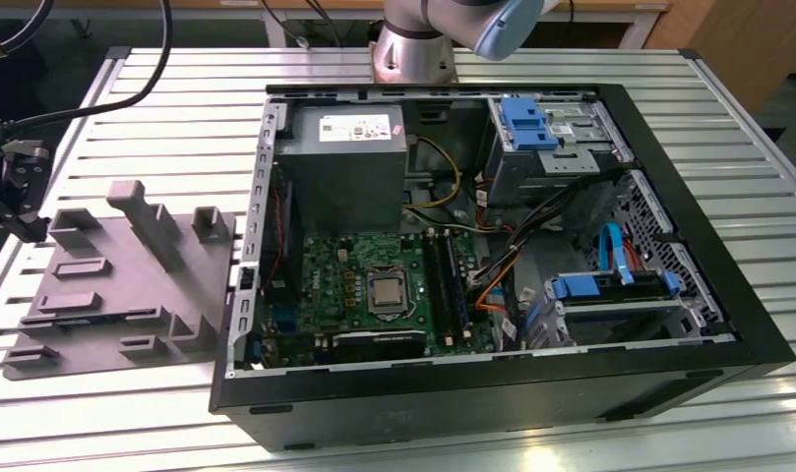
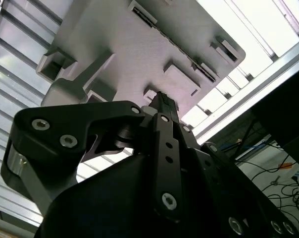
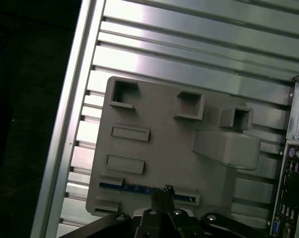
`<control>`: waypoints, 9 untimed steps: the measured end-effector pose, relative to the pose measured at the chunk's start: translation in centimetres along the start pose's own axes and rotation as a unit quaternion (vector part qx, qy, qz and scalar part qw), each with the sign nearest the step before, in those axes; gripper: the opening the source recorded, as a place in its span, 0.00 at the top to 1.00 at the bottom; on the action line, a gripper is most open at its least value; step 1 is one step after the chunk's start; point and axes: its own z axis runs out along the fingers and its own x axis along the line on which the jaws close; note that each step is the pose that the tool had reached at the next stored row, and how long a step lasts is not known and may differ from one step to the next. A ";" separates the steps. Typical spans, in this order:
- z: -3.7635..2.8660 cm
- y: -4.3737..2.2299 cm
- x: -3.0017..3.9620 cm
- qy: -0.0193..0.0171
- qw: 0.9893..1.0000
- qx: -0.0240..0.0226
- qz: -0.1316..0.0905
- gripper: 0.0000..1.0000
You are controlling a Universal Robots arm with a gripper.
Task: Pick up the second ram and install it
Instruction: 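Pick up the second ram and move it above second insertion slot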
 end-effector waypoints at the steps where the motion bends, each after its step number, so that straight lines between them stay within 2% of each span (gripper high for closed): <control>1: 0.00 0.00 0.00 0.000 1.000 0.000 -0.003 0.89; 9: 0.00 0.00 0.00 0.001 1.000 -0.001 -0.030 0.89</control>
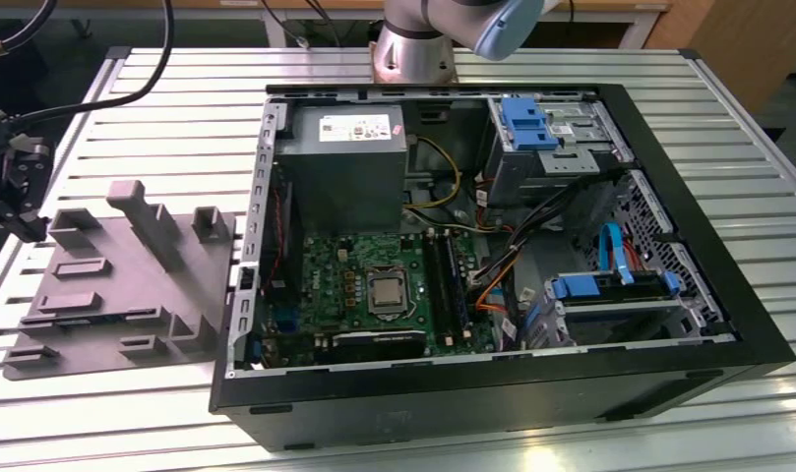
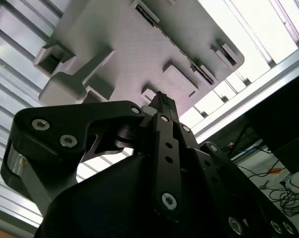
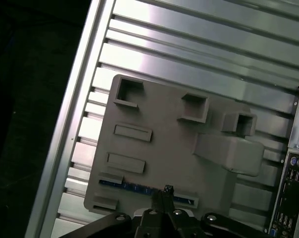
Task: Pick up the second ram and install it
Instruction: 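Pick up the second ram and move it above second insertion slot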
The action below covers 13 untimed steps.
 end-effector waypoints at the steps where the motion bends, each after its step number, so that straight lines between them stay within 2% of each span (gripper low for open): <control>1: 0.00 0.00 0.00 0.000 1.000 0.000 -0.003 0.89; 13: 0.00 0.00 0.00 0.002 0.999 -0.001 -0.041 0.89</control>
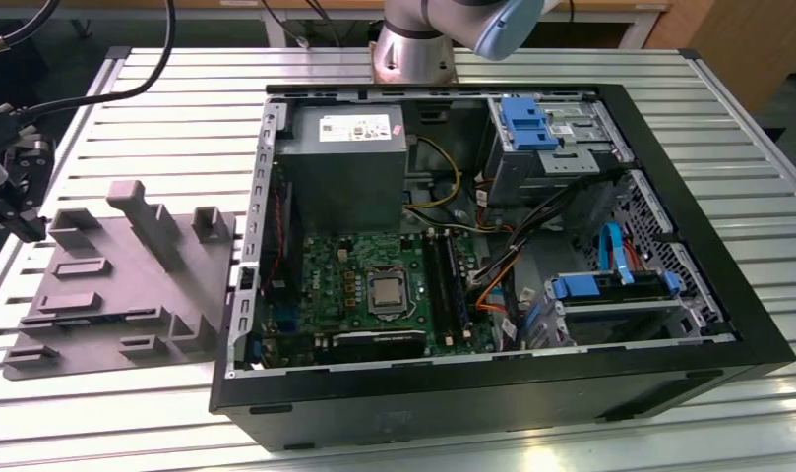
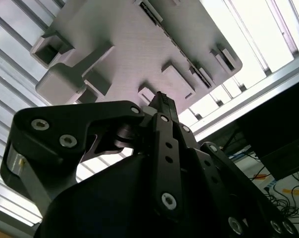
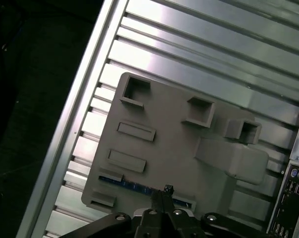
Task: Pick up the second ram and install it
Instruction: 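Pick up the second ram and move it above second insertion slot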
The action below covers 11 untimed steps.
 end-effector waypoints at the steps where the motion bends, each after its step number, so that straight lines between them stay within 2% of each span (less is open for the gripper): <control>1: 0.00 0.00 0.00 0.000 1.000 0.000 -0.003 0.89; 11: 0.00 0.00 0.00 0.002 0.999 -0.001 -0.035 0.89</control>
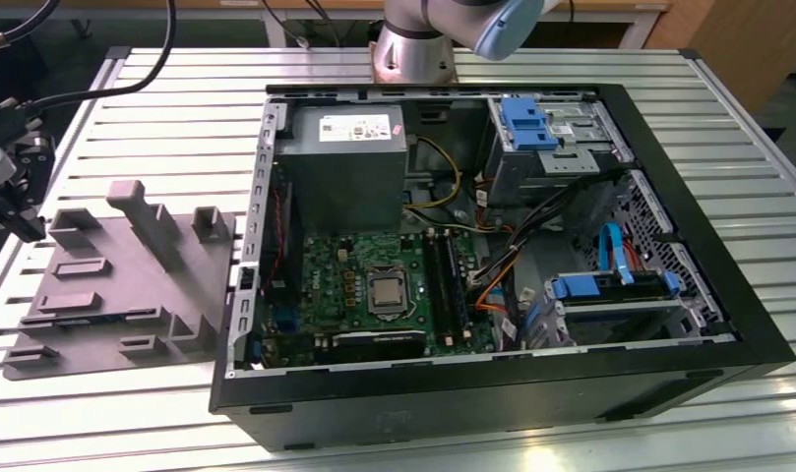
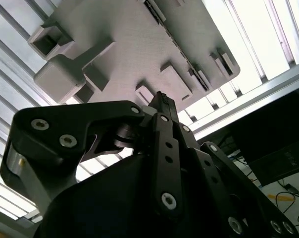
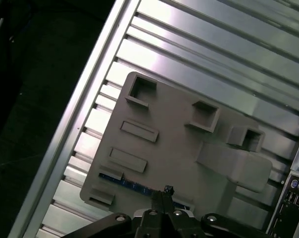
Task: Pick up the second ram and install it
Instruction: 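Pick up the second ram and move it above second insertion slot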
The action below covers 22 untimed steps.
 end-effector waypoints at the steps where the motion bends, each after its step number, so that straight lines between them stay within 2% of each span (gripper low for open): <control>1: 0.00 0.00 0.00 0.000 1.000 0.000 -0.003 0.89; 12: 0.00 0.00 0.00 0.002 0.999 -0.001 -0.037 0.89; 22: 0.00 0.00 0.00 0.003 0.998 -0.003 -0.069 0.89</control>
